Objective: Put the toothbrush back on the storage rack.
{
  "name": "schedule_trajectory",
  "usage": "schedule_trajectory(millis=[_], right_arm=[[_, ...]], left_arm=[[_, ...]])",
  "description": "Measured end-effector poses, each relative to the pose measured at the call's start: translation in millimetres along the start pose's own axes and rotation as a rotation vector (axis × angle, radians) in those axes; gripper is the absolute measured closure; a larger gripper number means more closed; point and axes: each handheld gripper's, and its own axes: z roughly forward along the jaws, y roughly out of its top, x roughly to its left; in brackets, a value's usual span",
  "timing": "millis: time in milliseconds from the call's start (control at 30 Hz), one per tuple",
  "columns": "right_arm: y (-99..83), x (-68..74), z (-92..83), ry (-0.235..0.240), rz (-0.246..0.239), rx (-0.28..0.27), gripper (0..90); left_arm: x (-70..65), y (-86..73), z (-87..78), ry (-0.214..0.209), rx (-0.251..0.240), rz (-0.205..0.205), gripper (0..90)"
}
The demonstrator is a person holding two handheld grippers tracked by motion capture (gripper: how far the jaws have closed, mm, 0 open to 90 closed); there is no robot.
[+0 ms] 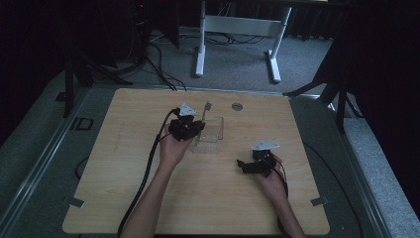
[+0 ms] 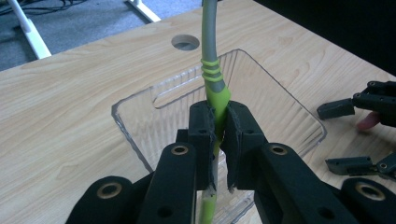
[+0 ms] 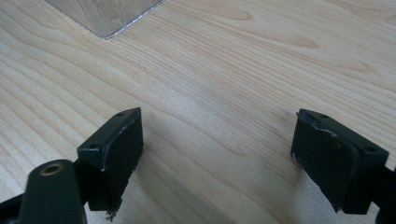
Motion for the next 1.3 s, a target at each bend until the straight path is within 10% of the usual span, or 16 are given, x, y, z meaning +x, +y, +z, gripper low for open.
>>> schedule_trajectory(millis=[1300], right_arm=[[0.0,0.0,0.1,0.0,-0.001,-0.001,16.7]], left_arm=[[-6.7,-9.6,2.0,0.001,0.045,0.033,69.5]])
